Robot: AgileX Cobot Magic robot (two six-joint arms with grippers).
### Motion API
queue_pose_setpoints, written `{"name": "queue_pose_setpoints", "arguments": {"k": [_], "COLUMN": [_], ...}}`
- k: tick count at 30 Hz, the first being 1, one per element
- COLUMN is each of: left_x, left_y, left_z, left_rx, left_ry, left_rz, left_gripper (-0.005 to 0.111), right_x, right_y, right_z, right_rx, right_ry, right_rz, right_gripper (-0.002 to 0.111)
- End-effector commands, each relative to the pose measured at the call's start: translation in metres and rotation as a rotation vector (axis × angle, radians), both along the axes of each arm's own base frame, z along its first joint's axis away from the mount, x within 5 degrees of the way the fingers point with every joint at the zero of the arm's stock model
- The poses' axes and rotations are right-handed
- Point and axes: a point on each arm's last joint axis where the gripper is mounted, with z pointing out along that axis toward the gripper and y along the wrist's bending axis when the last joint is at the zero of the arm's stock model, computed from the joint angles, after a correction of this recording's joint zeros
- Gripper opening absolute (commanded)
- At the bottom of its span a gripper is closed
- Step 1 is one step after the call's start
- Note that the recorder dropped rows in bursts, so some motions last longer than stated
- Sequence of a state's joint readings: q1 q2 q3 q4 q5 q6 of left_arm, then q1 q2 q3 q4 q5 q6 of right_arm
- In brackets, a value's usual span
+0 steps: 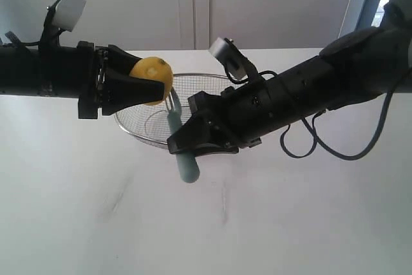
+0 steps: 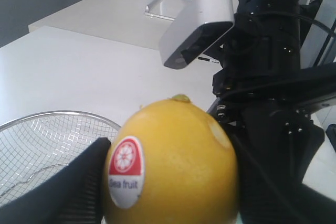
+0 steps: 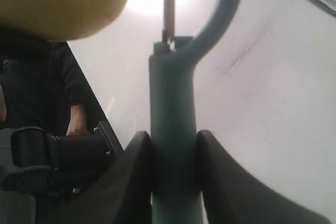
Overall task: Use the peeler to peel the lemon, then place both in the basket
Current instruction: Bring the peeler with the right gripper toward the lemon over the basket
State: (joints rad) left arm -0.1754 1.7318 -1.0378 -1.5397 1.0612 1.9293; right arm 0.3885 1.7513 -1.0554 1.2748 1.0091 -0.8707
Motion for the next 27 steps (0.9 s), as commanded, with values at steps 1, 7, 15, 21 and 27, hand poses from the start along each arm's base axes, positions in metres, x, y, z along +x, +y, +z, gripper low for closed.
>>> {"name": "queue_pose_setpoints", "arguments": {"k": [1, 7, 15, 21, 27], "left_x": [-0.003, -0.003, -0.003, -0.003, -0.003], "left_y": [-0.003, -0.003, -0.003, -0.003, -0.003], "left_z": [0.005, 0.005, 0.005, 0.005, 0.005], "left_rx": [-0.043, -0.043, -0.039, -0.039, -0.039], "left_ry": [-0.006, -0.006, -0.006, -0.006, -0.006], "left_rz": [-0.019, -0.019, -0.022, -0.022, -0.022], "left_gripper": [0.000, 0.000, 0.000, 0.000, 0.000], "right_x": [-0.002, -0.001, 0.002, 0.004, 0.003], "right_y": [0.001, 0.001, -0.004, -0.012, -0.021], "right_z": [0.004, 0.008, 0.016, 0.023, 0.037], "right_rx": [0.026, 0.042, 0.034, 0.039, 0.058], "right_ry": [-0.006, -0.011, -0.038, -0.056, -0.088], "right_rz": [0.019, -0.002, -0.058, -0.091, -0.113], "right_gripper": [0.000, 0.000, 0.000, 0.000, 0.000]}}
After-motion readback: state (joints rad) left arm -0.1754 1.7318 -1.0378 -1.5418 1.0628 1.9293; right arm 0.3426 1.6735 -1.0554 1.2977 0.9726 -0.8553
